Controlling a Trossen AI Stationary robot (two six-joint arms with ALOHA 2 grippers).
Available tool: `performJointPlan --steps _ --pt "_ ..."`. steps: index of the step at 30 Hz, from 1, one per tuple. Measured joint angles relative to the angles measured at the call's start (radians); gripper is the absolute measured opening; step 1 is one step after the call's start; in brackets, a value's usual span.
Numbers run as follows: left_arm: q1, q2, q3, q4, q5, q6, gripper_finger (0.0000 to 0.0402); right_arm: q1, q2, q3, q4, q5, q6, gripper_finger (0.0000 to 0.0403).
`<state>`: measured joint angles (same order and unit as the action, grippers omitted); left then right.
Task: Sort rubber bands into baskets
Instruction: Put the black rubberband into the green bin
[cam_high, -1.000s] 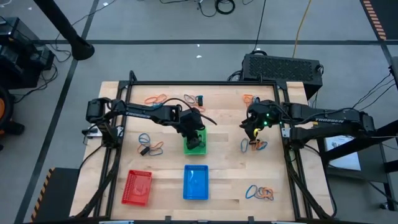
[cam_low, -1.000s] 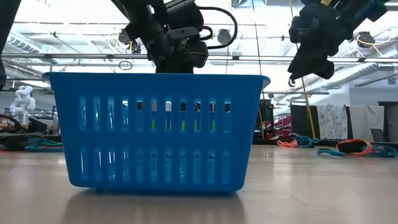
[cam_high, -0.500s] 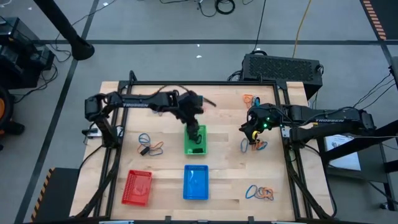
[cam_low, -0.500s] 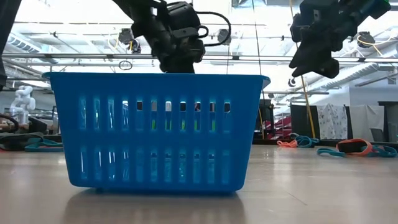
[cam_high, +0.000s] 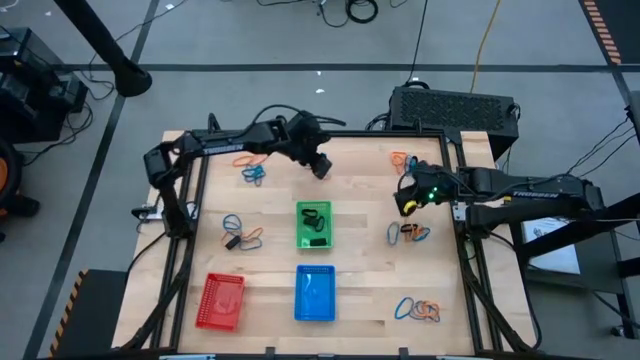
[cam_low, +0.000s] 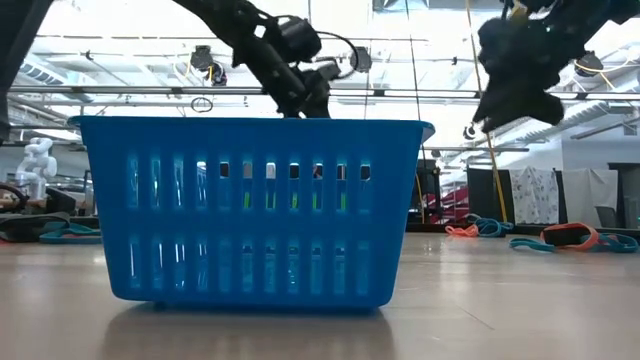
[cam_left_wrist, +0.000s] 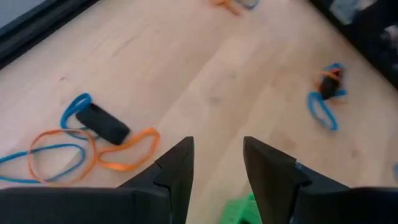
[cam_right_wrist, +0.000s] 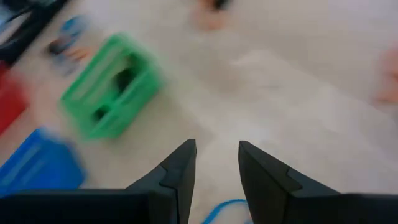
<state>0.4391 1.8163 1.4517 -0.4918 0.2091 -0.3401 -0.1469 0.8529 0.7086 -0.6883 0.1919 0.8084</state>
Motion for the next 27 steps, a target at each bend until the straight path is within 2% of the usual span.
performJointPlan --steps 4,10,16,27 --pt "0.048 0.074 0.056 -0.029 -0.003 -0.009 0.0146 -0.090 -0.016 0.000 -0.112 0.036 0.068 0.0114" --pt "0.107 0.222 0.131 -0.048 0.002 -0.098 0.0146 -0.183 -0.011 0.000 -0.107 -0.060 0.020 0.0114" --pt "0.103 0.323 0.219 -0.120 -0.048 -0.092 0.0132 -0.193 -0.009 0.000 -0.086 -0.091 0.004 0.0114" --pt "0.096 0.394 0.235 -0.169 -0.113 -0.100 0.0107 -0.192 -0.009 0.000 -0.088 -0.145 -0.039 0.0114"
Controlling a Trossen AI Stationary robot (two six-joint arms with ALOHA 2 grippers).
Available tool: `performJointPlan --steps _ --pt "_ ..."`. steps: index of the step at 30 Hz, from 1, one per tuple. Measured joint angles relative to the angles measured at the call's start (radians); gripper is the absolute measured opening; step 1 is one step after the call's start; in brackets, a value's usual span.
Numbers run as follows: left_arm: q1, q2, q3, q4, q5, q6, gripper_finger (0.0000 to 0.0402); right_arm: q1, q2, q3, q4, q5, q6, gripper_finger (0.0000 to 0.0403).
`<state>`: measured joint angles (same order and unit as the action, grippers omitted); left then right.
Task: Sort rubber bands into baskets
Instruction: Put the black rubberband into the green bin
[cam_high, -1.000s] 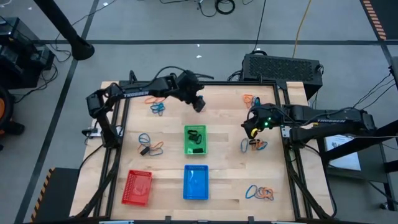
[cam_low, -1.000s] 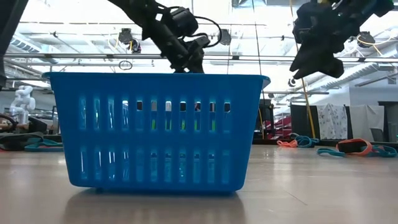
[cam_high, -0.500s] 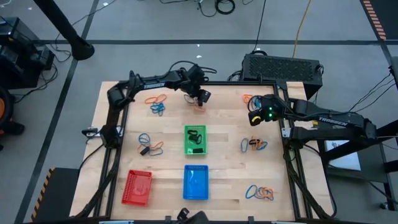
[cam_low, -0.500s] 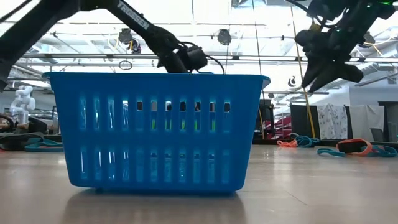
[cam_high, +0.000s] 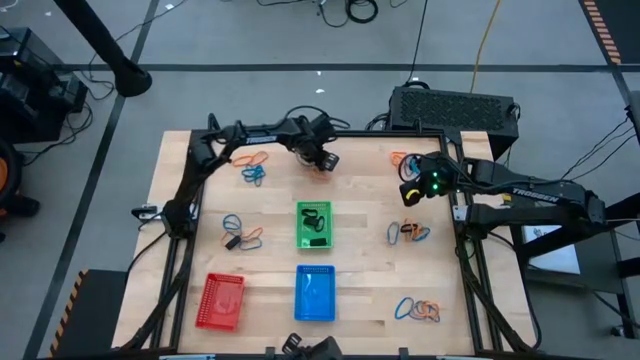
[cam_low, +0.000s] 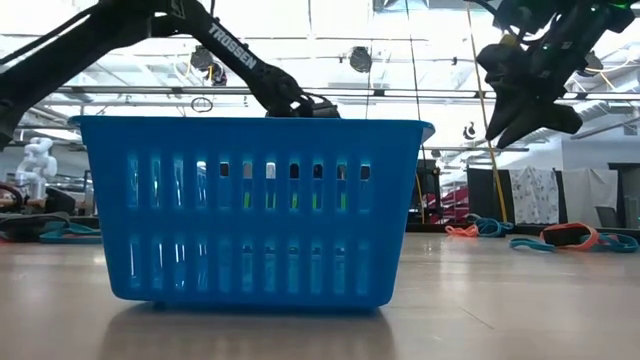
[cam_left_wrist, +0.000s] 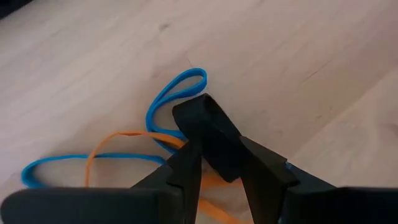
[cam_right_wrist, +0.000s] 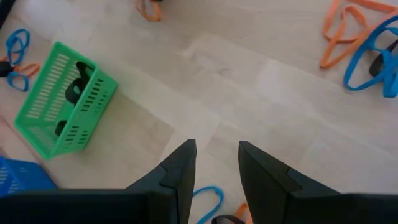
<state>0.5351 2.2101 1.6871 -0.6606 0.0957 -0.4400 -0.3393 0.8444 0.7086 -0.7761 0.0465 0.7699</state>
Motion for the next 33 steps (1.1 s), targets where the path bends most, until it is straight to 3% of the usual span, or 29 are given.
performJointPlan --steps 12,27,33 --pt "-0.020 0.003 0.001 -0.004 -0.057 0.000 0.0107 0.000 0.000 0.000 0.001 -0.039 -0.007 0.0114" --pt "-0.029 0.002 0.038 0.068 0.017 0.000 0.0108 0.000 0.000 0.000 0.000 -0.106 -0.009 0.0114" --pt "-0.030 0.002 0.040 0.074 0.017 -0.026 0.0157 0.001 0.000 0.000 -0.002 -0.106 -0.024 0.0114"
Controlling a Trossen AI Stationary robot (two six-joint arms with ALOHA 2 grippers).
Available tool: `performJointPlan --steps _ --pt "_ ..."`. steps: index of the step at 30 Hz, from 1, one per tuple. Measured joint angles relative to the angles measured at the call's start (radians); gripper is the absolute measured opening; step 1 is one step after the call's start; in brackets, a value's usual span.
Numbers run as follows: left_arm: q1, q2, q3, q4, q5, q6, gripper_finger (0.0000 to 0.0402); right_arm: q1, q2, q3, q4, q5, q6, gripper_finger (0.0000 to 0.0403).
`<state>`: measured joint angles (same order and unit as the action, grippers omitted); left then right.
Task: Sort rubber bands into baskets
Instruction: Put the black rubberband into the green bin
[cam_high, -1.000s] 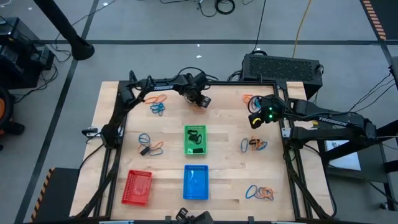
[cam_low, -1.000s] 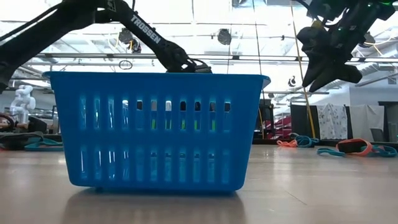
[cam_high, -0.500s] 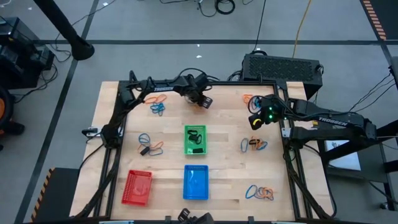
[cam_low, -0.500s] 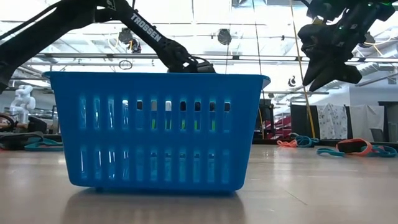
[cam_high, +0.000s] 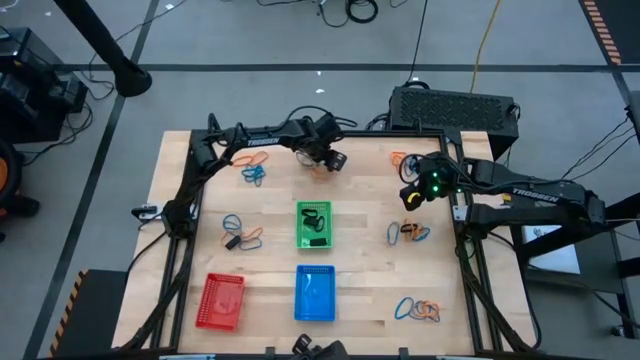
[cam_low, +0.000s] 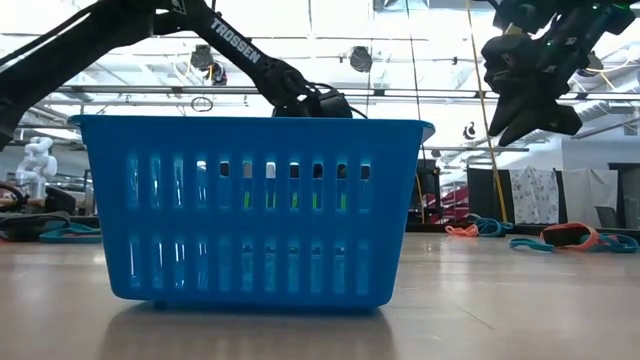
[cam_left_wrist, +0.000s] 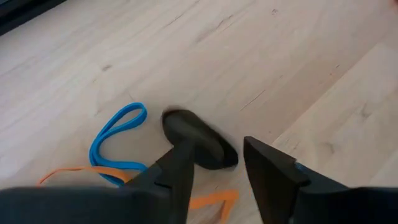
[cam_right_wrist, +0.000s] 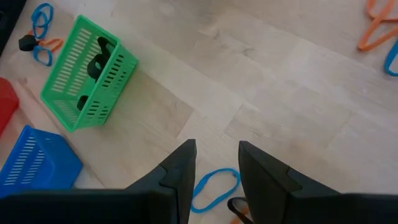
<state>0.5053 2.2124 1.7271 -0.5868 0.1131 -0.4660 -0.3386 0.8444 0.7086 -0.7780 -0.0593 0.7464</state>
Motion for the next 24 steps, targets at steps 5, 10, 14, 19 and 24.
performJointPlan --steps 5,10,14,19,24 --pt "-0.004 0.000 0.000 -0.003 -0.002 0.000 0.0215 0.000 0.000 0.000 -0.002 0.000 -0.010 0.0114" --pt "-0.022 0.000 0.000 -0.007 -0.041 0.000 0.0238 0.000 0.000 0.000 -0.001 0.000 -0.011 0.0114" --pt "-0.038 0.005 0.000 -0.006 -0.062 -0.049 0.0239 0.000 0.000 0.000 0.002 0.000 -0.011 0.0114" --pt "-0.043 0.008 0.000 -0.020 -0.092 -0.053 0.0239 0.000 0.000 0.000 0.005 0.000 -0.010 0.0114" --pt "-0.055 0.008 0.000 -0.039 -0.138 -0.053 0.0239 0.000 0.000 0.000 0.005 0.001 -0.008 0.0114"
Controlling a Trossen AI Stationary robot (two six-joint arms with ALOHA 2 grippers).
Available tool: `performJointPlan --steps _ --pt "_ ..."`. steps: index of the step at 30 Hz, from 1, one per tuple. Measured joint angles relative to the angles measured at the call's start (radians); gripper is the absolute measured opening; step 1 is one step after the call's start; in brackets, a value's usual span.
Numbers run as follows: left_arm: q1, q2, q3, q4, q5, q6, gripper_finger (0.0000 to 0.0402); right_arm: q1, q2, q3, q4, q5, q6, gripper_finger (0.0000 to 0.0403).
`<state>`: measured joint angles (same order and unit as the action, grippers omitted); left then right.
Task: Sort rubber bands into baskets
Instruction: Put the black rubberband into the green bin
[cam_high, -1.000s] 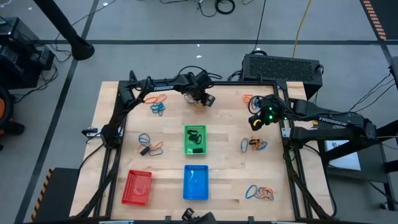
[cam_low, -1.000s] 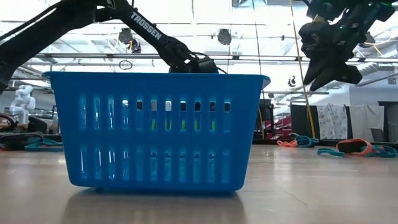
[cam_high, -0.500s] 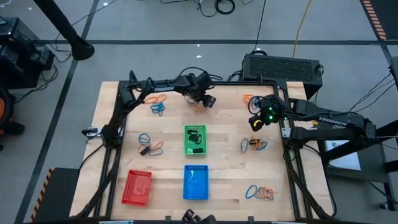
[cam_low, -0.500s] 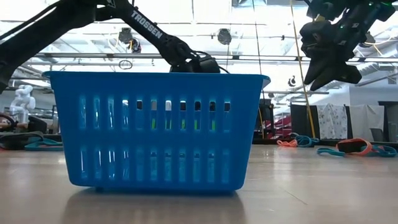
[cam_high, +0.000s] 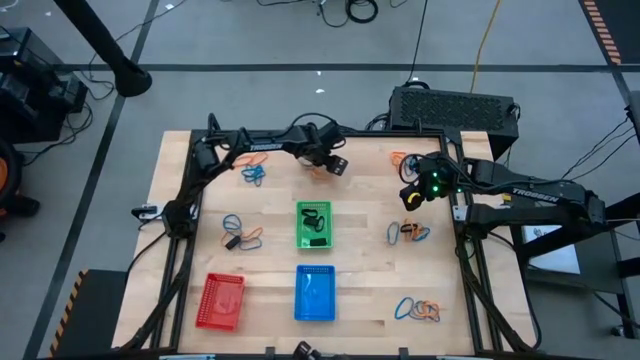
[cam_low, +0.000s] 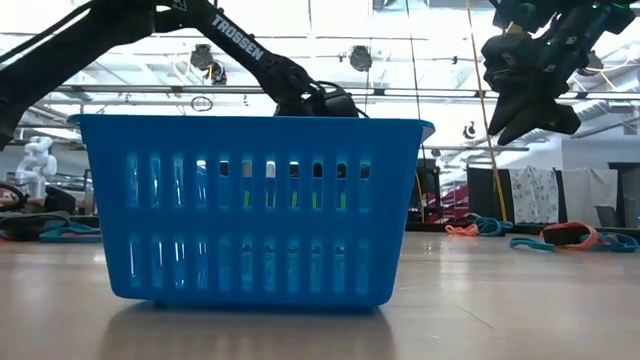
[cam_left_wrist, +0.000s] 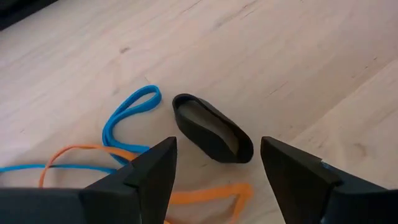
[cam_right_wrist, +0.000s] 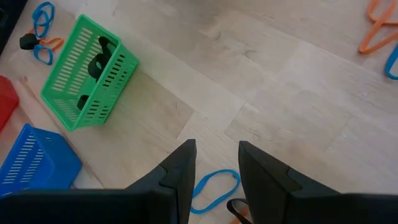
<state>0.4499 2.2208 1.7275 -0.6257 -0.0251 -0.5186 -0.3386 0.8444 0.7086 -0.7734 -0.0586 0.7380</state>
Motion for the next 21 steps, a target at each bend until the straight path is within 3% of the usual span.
performJointPlan --steps 13,21 --pt "-0.058 0.007 0.000 0.020 -0.110 0.002 0.0239 0.000 0.000 0.000 0.065 0.000 -0.021 0.0114" --pt "-0.098 0.024 0.000 0.018 -0.239 0.033 0.0236 0.000 0.000 0.000 0.067 -0.024 -0.035 0.0114"
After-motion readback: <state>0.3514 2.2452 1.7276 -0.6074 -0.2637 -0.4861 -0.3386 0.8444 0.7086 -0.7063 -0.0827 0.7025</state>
